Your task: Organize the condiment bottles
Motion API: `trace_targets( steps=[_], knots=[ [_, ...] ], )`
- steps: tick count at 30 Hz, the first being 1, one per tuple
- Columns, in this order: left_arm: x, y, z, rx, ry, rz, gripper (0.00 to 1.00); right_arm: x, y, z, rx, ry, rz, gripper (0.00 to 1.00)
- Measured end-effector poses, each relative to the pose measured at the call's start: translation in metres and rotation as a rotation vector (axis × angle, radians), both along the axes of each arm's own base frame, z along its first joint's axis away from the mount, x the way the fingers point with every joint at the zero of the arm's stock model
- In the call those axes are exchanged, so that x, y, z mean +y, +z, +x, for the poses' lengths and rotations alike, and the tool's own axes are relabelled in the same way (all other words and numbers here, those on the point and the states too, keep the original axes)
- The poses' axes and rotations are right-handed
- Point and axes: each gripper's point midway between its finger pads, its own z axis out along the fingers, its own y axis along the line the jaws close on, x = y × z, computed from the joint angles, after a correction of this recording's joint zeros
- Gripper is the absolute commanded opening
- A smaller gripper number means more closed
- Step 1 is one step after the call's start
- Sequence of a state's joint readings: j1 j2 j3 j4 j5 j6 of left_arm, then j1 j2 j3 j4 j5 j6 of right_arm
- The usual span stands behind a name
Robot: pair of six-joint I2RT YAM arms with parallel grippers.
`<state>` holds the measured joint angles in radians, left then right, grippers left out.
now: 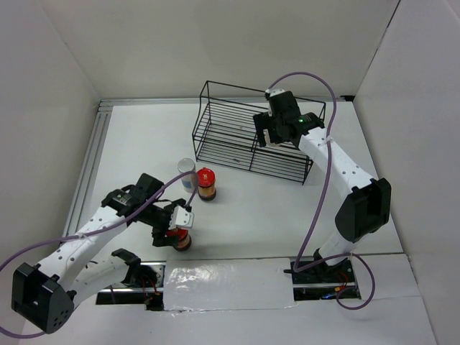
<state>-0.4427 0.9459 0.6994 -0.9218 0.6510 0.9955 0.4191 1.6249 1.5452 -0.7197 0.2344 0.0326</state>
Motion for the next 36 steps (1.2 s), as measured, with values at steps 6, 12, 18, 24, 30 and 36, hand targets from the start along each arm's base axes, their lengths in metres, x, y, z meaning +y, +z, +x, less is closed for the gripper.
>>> trace_targets(
  steps=[6,12,18,24,30,36],
  knots=[
    [-0.003,0.001,0.006,-0.009,0.022,-0.012,0.51,0.0,0.0,0.0,-0.001,0.0,0.0,1.0],
    [-0.004,0.002,0.006,0.001,0.04,-0.015,0.0,-0.001,0.0,0.001,-0.002,-0.004,-0.004,1.0],
    [-0.011,0.026,0.015,0.013,0.094,-0.04,0.0,-0.001,0.0,0.001,-0.002,-0.004,-0.003,1.0],
    [-0.032,0.086,0.044,-0.044,0.124,-0.136,0.0,-0.002,0.0,0.002,-0.001,-0.01,0.006,1.0],
    [-0.049,0.133,0.067,-0.024,0.171,-0.181,0.0,-0.008,0.002,0.007,-0.007,-0.023,0.037,1.0],
    [-0.073,0.186,0.132,-0.025,0.304,-0.195,0.0,-0.015,0.007,0.012,-0.022,-0.04,0.048,1.0]
  ],
)
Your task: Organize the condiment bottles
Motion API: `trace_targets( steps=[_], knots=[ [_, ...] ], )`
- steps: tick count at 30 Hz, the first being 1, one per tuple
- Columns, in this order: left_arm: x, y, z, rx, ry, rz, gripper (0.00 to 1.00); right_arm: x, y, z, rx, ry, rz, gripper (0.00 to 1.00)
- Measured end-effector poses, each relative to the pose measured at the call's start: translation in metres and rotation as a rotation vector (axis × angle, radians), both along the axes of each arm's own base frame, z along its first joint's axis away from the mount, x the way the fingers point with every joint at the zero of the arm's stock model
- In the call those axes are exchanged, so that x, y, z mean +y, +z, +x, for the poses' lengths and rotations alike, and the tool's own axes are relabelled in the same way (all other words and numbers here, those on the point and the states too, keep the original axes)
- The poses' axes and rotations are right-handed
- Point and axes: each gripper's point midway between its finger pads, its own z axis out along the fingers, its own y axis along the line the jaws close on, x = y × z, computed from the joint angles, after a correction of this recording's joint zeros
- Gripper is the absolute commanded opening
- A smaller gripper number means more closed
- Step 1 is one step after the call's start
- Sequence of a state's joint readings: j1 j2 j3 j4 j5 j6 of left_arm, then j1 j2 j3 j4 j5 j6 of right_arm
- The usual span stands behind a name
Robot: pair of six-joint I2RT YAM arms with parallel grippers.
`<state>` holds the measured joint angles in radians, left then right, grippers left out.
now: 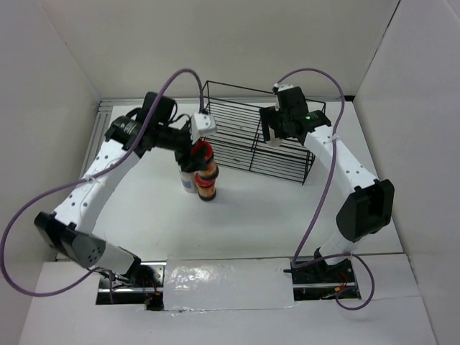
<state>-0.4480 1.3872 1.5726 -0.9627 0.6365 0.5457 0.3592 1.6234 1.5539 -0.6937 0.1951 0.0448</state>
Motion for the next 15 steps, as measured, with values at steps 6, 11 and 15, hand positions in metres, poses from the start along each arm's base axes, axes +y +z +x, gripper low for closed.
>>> trace_targets(
  steps=[6,11,15],
  knots=[
    [-0.018,0.043,0.083,-0.045,0.15,-0.02,0.0,-0.01,0.036,-0.001,-0.09,-0.027,0.027,1.0],
    [-0.023,0.039,0.153,-0.1,0.283,-0.014,0.0,-0.022,0.086,-0.012,-0.225,-0.051,0.067,1.0],
    [-0.019,0.003,0.191,-0.071,0.377,0.034,0.0,-0.026,0.106,-0.017,-0.282,-0.059,0.083,1.0]
  ],
)
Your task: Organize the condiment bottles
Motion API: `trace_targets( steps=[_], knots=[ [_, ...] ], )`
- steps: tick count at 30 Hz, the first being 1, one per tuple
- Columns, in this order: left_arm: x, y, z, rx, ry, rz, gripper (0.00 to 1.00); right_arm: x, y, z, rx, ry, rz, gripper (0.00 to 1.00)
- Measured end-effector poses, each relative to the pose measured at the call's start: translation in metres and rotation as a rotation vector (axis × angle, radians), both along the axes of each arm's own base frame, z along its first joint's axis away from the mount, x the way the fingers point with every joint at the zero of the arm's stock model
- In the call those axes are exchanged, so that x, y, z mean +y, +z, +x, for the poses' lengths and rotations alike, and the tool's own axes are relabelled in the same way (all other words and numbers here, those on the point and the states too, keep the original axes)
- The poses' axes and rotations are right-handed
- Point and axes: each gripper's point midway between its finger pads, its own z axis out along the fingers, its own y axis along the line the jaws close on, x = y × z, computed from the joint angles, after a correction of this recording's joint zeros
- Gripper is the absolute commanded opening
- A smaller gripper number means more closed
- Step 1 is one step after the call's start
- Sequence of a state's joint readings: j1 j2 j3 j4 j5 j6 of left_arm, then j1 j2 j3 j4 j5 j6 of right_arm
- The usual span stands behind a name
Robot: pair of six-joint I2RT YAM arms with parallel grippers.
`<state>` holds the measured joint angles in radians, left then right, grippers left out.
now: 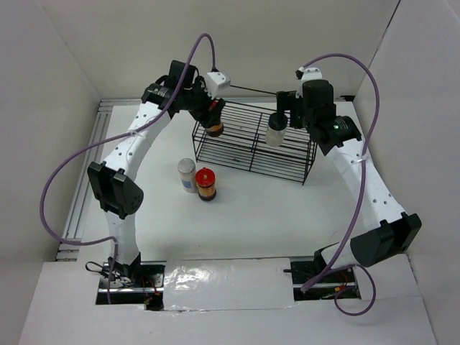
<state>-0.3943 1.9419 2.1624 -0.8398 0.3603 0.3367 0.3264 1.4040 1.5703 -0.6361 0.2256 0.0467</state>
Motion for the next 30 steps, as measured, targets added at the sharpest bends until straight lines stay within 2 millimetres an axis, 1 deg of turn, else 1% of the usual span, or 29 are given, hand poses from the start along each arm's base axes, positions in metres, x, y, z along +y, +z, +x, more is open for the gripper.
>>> trace_targets(
  steps=[2,4,6,9,17,19,20,21,22,24,25,26,29,30],
  knots=[
    [0.003,-0.015,0.017,0.009,0.046,0.01,0.0,0.0,0.0,0.0,0.0,-0.001,0.0,1.0],
    [0.006,-0.026,0.028,0.024,0.088,0.011,0.0,0.0,-0.004,-0.001,0.009,-0.002,-0.003,1.0],
    [0.007,-0.027,0.035,0.019,0.117,-0.003,0.0,-0.001,-0.01,-0.002,0.019,-0.003,-0.007,1.0],
    [0.008,-0.027,0.039,0.024,0.143,-0.015,0.0,-0.002,-0.017,-0.005,0.032,-0.004,-0.012,1.0],
    [0.004,-0.029,0.047,0.021,0.159,-0.04,0.0,-0.005,-0.012,-0.008,0.02,-0.009,-0.01,1.0],
    [0.004,-0.03,0.048,0.025,0.163,-0.043,0.16,-0.006,-0.012,-0.008,0.019,-0.01,-0.01,1.0],
    [0.004,-0.03,0.048,0.024,0.164,-0.044,0.27,-0.006,-0.012,-0.008,0.019,-0.01,-0.01,1.0],
    [0.004,-0.03,0.049,0.024,0.165,-0.045,0.5,-0.006,-0.012,-0.008,0.019,-0.009,-0.009,1.0],
    [0.003,-0.03,0.049,0.022,0.165,-0.047,0.6,-0.005,-0.012,-0.008,0.019,-0.008,-0.009,1.0],
    [0.003,-0.03,0.05,0.023,0.168,-0.05,0.77,-0.005,-0.012,-0.008,0.019,-0.005,-0.009,1.0],
    [0.003,-0.03,0.05,0.024,0.17,-0.052,0.8,-0.005,-0.012,-0.008,0.019,-0.004,-0.01,1.0],
    [0.004,-0.03,0.05,0.026,0.175,-0.055,0.86,-0.005,-0.012,-0.008,0.019,-0.004,-0.011,1.0],
    [0.005,-0.029,0.052,0.028,0.183,-0.062,0.93,-0.005,-0.012,-0.008,0.02,0.0,-0.017,1.0],
    [0.005,-0.029,0.052,0.027,0.183,-0.063,0.98,-0.005,-0.012,-0.008,0.02,0.001,-0.018,1.0]
  ],
)
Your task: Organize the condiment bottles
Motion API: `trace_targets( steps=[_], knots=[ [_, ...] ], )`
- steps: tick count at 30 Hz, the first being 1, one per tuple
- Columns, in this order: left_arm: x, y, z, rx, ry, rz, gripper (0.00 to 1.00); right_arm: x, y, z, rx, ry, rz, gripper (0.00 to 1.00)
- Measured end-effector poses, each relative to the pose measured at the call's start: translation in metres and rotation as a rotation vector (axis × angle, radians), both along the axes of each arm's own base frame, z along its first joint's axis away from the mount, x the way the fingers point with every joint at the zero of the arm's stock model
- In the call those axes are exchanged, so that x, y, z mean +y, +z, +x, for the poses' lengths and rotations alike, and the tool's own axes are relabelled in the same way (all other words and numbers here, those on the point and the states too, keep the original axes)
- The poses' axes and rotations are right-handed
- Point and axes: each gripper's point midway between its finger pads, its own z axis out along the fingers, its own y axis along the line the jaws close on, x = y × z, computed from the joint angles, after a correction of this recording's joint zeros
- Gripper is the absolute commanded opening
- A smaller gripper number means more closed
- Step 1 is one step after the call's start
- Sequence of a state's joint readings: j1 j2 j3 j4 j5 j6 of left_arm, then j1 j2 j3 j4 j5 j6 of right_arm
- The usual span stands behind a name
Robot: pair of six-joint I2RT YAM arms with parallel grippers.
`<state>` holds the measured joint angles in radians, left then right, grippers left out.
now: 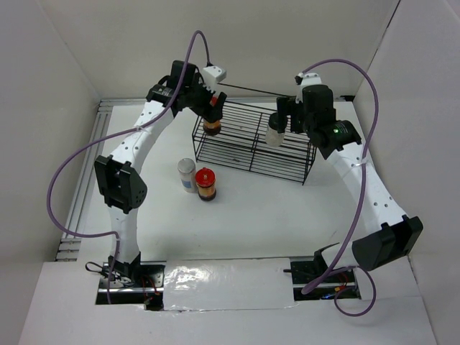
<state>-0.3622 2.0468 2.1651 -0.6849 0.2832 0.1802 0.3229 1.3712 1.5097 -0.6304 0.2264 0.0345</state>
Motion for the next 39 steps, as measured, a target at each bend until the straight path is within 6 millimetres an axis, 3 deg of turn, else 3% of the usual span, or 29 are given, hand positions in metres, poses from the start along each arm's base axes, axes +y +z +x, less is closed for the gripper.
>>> trace_targets(
  steps=[9,15,17,18,19,20,21,22,23,24,26,28,29,33,39],
  knots=[
    [-0.001,0.005,0.001,-0.007,-0.003,-0.015,0.99,0.014,-0.006,0.0,0.014,0.051,-0.027,1.0],
    [-0.003,0.046,0.002,-0.08,0.011,-0.066,0.99,0.052,-0.006,-0.01,0.007,0.181,-0.071,0.97],
    [0.002,0.064,-0.004,-0.111,0.015,-0.077,1.0,0.073,-0.001,-0.016,-0.015,0.255,-0.082,0.31],
    [0.005,0.076,-0.008,-0.129,0.017,-0.084,0.99,0.086,0.0,-0.021,-0.024,0.297,-0.078,0.11],
    [0.008,0.089,-0.012,-0.15,0.019,-0.091,0.99,0.105,0.003,-0.027,-0.039,0.354,-0.074,0.04],
    [0.012,0.103,-0.016,-0.174,0.022,-0.101,0.92,0.121,0.004,-0.033,-0.048,0.407,-0.071,0.06],
    [0.018,0.117,-0.022,-0.195,0.027,-0.112,0.82,0.142,0.005,-0.043,-0.056,0.474,-0.064,0.22],
    [0.026,0.129,-0.029,-0.207,0.036,-0.125,0.69,0.158,0.004,-0.05,-0.058,0.529,-0.057,0.79],
    [0.035,0.141,-0.037,-0.214,0.048,-0.14,0.68,0.181,0.0,-0.061,-0.056,0.604,-0.055,1.0],
    [0.046,0.15,-0.043,-0.225,0.061,-0.148,0.7,0.201,-0.006,-0.069,-0.053,0.666,-0.056,1.0],
    [0.076,0.164,-0.056,-0.238,0.104,-0.156,0.86,0.236,-0.025,-0.085,-0.021,0.778,-0.059,1.0],
    [0.109,0.169,-0.07,-0.225,0.169,-0.165,0.99,0.264,-0.055,-0.098,0.036,0.862,-0.066,1.0],
    [0.125,0.168,-0.075,-0.216,0.203,-0.167,0.99,0.273,-0.071,-0.105,0.073,0.894,-0.071,1.0],
    [0.175,0.143,-0.092,-0.116,0.322,-0.186,0.99,0.286,-0.12,-0.106,0.189,0.913,-0.09,1.0],
    [0.207,0.088,-0.106,0.062,0.409,-0.22,0.99,0.29,-0.153,-0.099,0.269,0.86,-0.094,1.0]
  ],
)
